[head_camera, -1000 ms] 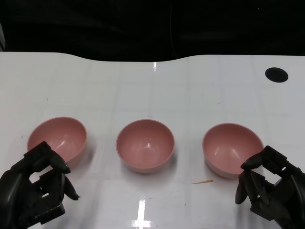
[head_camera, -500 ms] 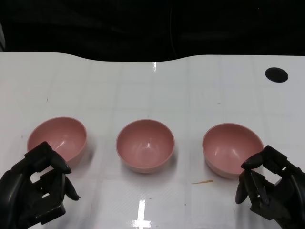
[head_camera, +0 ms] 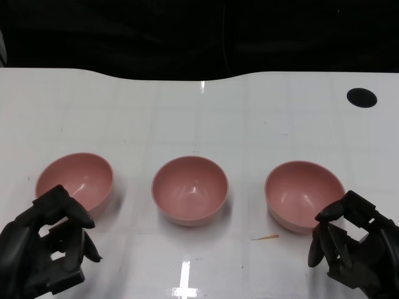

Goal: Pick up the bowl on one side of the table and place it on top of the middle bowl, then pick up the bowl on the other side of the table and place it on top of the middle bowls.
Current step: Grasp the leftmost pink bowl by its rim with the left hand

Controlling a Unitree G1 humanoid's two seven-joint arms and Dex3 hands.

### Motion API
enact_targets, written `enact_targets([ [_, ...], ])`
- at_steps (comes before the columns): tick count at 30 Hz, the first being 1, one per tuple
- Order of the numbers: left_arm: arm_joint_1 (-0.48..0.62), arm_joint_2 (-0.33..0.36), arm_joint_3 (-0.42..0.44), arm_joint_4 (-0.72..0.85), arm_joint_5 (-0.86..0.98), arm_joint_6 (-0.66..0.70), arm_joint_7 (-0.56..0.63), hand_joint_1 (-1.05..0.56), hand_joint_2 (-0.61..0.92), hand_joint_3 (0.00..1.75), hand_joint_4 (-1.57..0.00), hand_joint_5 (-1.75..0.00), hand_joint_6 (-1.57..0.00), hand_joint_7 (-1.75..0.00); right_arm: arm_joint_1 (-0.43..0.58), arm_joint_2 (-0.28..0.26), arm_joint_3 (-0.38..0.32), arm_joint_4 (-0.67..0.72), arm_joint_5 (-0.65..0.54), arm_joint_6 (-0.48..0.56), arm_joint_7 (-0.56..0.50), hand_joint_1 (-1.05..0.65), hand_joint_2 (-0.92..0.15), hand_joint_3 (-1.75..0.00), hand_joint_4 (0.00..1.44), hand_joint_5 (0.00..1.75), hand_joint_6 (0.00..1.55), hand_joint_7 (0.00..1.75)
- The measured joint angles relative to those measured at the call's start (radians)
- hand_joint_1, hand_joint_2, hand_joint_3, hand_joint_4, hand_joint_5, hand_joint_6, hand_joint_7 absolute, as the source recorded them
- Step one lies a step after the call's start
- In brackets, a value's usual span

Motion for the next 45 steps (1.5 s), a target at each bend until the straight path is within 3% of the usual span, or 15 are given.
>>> enact_targets([
  [2,0.009,0.0,0.0,-0.017,0.042,-0.078,0.019,-0.07,0.59,0.9,-0.58,-1.52,-0.6,-1.22,0.003,0.0,0.0,-0.002,0.0,0.002,0.0,-0.08,-0.6,-1.0,0.89,1.67,0.81,1.4],
  [4,0.011,0.0,0.005,-0.02,0.114,-0.195,0.052,-0.25,0.7,0.58,-0.63,-1.3,-0.67,-0.98,0.005,0.0,0.0,-0.003,-0.001,0.002,-0.001,-0.08,-0.59,-1.0,0.89,1.67,0.8,1.4],
  [7,0.012,0.032,0.027,-0.07,0.316,-0.301,0.137,-0.41,0.89,0.16,-0.72,-0.84,-0.81,-0.52,0.005,0.0,0.0,-0.005,-0.001,0.003,-0.006,-0.08,-0.6,-1.0,0.89,1.67,0.8,1.4],
  [9,0.013,0.061,0.045,-0.129,0.409,-0.307,0.17,-0.43,0.9,0.05,-0.75,-0.66,-0.88,-0.32,0.005,0.0,0.0,-0.004,-0.001,0.003,-0.008,-0.08,-0.6,-0.99,0.88,1.67,0.8,1.4],
  [13,0.017,0.115,0.065,-0.264,0.609,-0.248,0.184,-0.57,0.87,0.0,-0.71,-0.32,-0.89,-0.08,0.0,0.0,0.0,-0.001,-0.001,0.003,-0.006,-0.08,-0.6,-0.99,0.88,1.68,0.8,1.4],
  [18,0.008,0.187,0.079,-0.383,0.883,-0.163,0.184,-0.72,0.8,0.0,-0.72,-0.15,-0.89,-0.02,-0.003,0.0,0.003,0.004,-0.002,0.003,-0.006,-0.08,-0.6,-0.99,0.89,1.66,0.81,1.39],
  [24,-0.099,0.298,0.028,-0.331,1.078,-0.09,0.172,-0.84,0.79,0.0,-0.67,-0.05,-0.75,0.0,-0.007,0.004,0.008,0.012,-0.005,-0.005,-0.011,-0.08,-0.6,-1.0,0.88,1.68,0.8,1.4],
  [32,-0.212,0.392,-0.085,-0.087,1.037,-0.077,0.137,-0.85,0.86,0.01,-0.57,0.0,-0.63,0.0,-0.012,0.009,0.018,0.019,-0.018,-0.017,-0.018,-0.08,-0.59,-1.01,0.88,1.69,0.8,1.42],
  [45,-0.358,0.398,-0.236,0.291,0.927,-0.121,0.218,-0.85,0.9,0.01,-0.52,0.0,-0.6,0.0,-0.011,0.016,0.028,0.017,-0.022,-0.019,-0.023,-0.09,-0.6,-0.99,0.87,1.68,0.8,1.41],
])
